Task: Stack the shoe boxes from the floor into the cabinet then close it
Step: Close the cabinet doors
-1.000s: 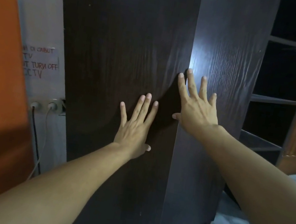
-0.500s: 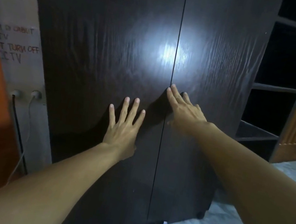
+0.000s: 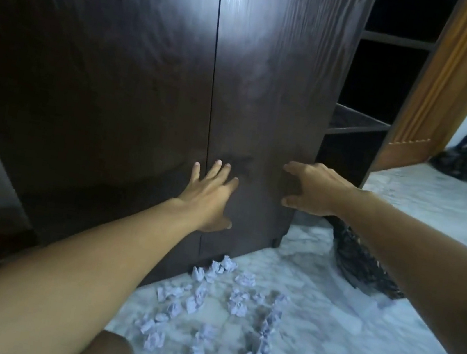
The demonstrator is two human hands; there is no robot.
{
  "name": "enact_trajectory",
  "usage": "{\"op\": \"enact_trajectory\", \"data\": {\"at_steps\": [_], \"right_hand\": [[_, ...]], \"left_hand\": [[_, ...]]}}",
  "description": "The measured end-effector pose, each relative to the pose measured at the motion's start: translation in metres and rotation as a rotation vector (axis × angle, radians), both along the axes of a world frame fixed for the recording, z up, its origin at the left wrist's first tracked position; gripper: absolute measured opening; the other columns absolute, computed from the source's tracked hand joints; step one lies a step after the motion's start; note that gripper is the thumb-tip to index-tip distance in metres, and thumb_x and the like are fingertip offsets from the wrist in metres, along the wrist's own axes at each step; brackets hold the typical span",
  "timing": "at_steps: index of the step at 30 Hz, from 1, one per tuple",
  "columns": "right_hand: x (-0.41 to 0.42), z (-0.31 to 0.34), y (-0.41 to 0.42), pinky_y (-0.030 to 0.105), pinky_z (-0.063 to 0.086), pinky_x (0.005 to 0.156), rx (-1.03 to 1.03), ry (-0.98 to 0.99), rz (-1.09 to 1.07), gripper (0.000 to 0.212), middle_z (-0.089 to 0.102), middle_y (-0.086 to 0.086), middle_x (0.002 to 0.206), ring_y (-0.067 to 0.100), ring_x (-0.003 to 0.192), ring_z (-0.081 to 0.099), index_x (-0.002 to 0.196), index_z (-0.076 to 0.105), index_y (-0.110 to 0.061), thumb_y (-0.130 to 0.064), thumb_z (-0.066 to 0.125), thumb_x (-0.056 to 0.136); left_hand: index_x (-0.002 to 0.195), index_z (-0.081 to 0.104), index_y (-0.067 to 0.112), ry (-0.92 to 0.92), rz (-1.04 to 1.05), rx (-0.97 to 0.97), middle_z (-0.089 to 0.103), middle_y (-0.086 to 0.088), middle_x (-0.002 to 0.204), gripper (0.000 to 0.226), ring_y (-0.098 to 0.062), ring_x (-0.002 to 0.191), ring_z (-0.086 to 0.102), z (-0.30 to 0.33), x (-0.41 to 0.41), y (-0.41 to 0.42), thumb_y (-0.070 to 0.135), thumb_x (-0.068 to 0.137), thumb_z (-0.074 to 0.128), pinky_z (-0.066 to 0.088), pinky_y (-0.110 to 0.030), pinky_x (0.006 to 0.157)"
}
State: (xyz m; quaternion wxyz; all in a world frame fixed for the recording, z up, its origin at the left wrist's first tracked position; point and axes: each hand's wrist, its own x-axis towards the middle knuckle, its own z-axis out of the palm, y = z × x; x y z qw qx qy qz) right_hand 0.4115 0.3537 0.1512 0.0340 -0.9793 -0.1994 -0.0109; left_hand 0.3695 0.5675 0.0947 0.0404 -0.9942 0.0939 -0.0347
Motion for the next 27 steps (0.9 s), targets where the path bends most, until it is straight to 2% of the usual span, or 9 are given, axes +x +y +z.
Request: {"op": "enact_trajectory", "data": {"at_steps": [2,4,6,8,12,14,18,23,27], "right_hand": [[-0.002,-0.022,-0.021,0.034,0.048,0.091,0.009,0.059,-0.031,0.074,0.060,0.009,0.131,0.031,0.118,0.058,0.145,0.043,-0.023,-0.045,0.072,0.080],[-0.001,-0.044,-0.042,0.032,0.046,0.090,0.020,0.106,-0.063,0.073,0.059,0.008,0.133,0.031,0.120,0.056,0.146,0.043,-0.024,-0.044,0.071,0.082],[0.003,-0.067,-0.063,0.036,0.049,0.094,0.011,0.144,-0.097,0.071,0.058,0.009,0.133,0.032,0.119,0.056,0.144,0.044,-0.022,-0.043,0.071,0.082],[0.009,-0.088,-0.083,0.041,0.052,0.090,-0.016,0.180,-0.152,0.067,0.061,0.010,0.127,0.032,0.112,0.059,0.139,0.048,-0.020,-0.046,0.071,0.082],[0.019,-0.124,-0.121,0.034,0.048,0.081,-0.023,0.099,-0.258,0.049,0.064,0.009,0.121,0.033,0.107,0.061,0.129,0.055,-0.021,-0.038,0.066,0.085],[0.024,-0.140,-0.137,0.037,0.048,0.084,-0.023,0.053,-0.329,0.042,0.064,0.009,0.121,0.033,0.107,0.060,0.125,0.058,-0.021,-0.034,0.063,0.086],[0.033,-0.178,-0.164,0.042,0.044,0.095,-0.044,0.010,-0.440,0.049,0.063,0.008,0.125,0.032,0.114,0.057,0.128,0.056,-0.019,-0.044,0.058,0.086],[0.042,-0.224,-0.187,0.041,0.043,0.091,-0.008,-0.278,-0.423,0.044,0.070,0.004,0.115,0.031,0.107,0.062,0.121,0.065,-0.017,-0.013,0.064,0.077],[0.047,-0.248,-0.195,0.046,0.049,0.080,0.114,-0.443,-0.380,0.063,0.072,0.013,0.095,0.036,0.086,0.068,0.120,0.066,-0.007,0.013,0.070,0.061]], "left_hand": [[0.154,0.017,0.015,0.068,-0.022,-0.010,0.001,-0.011,0.164,0.100,-0.027,0.151,-0.005,-0.015,0.006,-0.017,0.052,0.078,0.070,0.003,-0.061,0.117],[0.154,0.017,0.015,0.128,-0.045,-0.020,0.002,-0.011,0.164,0.101,-0.028,0.151,-0.003,-0.030,0.014,-0.034,0.053,0.077,0.070,0.005,-0.062,0.117],[0.154,0.016,0.015,0.188,-0.064,-0.038,0.001,-0.010,0.164,0.102,-0.027,0.151,-0.003,-0.045,0.023,-0.053,0.053,0.078,0.070,0.005,-0.061,0.117],[0.155,0.014,0.015,0.234,-0.087,-0.051,0.001,-0.010,0.164,0.103,-0.027,0.151,-0.002,-0.060,0.033,-0.070,0.054,0.078,0.070,0.005,-0.060,0.117],[0.155,0.015,0.015,0.301,-0.122,-0.074,0.002,-0.009,0.164,0.101,-0.027,0.151,-0.001,-0.091,0.051,-0.104,0.053,0.079,0.070,0.006,-0.059,0.118],[0.154,0.015,0.014,0.321,-0.157,-0.094,0.003,-0.008,0.164,0.099,-0.026,0.151,0.001,-0.105,0.057,-0.122,0.051,0.080,0.070,0.007,-0.058,0.118],[0.154,0.015,0.012,0.306,-0.285,-0.160,0.007,-0.004,0.164,0.092,-0.021,0.151,0.004,-0.122,0.075,-0.161,0.041,0.085,0.068,0.008,-0.055,0.119],[0.156,0.007,0.013,0.265,-0.402,-0.226,0.001,-0.003,0.165,0.088,-0.019,0.151,0.001,-0.135,0.103,-0.209,0.030,0.090,0.063,0.009,-0.052,0.120],[0.156,0.001,0.016,0.272,-0.429,-0.258,-0.006,0.001,0.165,0.090,-0.018,0.151,-0.003,-0.143,0.118,-0.232,0.027,0.092,0.063,0.006,-0.050,0.121]]}}
